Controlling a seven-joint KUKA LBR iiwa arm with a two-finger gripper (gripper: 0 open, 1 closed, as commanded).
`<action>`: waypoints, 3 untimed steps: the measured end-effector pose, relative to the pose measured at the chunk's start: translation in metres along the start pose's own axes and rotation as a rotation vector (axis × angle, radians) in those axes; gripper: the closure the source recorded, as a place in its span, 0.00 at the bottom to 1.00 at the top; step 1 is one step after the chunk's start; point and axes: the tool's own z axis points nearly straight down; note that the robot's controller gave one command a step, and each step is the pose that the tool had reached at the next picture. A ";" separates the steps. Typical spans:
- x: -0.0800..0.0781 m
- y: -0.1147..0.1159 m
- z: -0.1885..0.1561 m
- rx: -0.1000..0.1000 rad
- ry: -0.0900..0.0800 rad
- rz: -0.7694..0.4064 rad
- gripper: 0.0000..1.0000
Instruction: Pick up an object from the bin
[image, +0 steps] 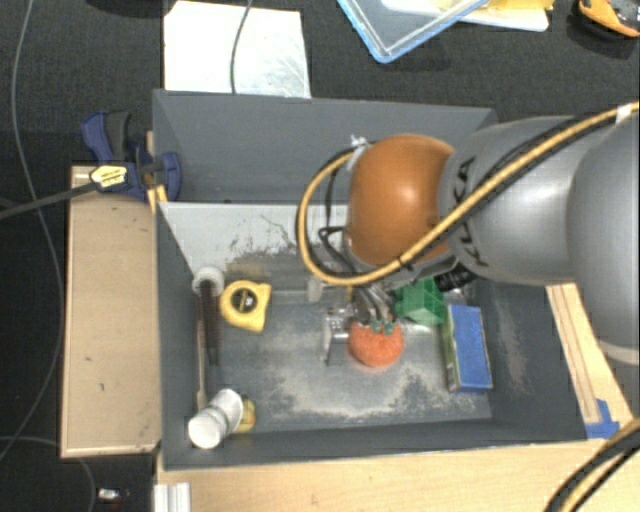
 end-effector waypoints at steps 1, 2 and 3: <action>-0.002 -0.001 -0.005 -0.001 -0.007 0.003 0.00; 0.020 -0.042 0.010 -0.002 -0.009 -0.111 0.00; -0.008 -0.071 0.026 0.000 -0.010 -0.136 0.00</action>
Offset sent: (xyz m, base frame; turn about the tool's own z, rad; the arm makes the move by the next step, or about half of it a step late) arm -0.0341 -0.0744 -0.0203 -0.1674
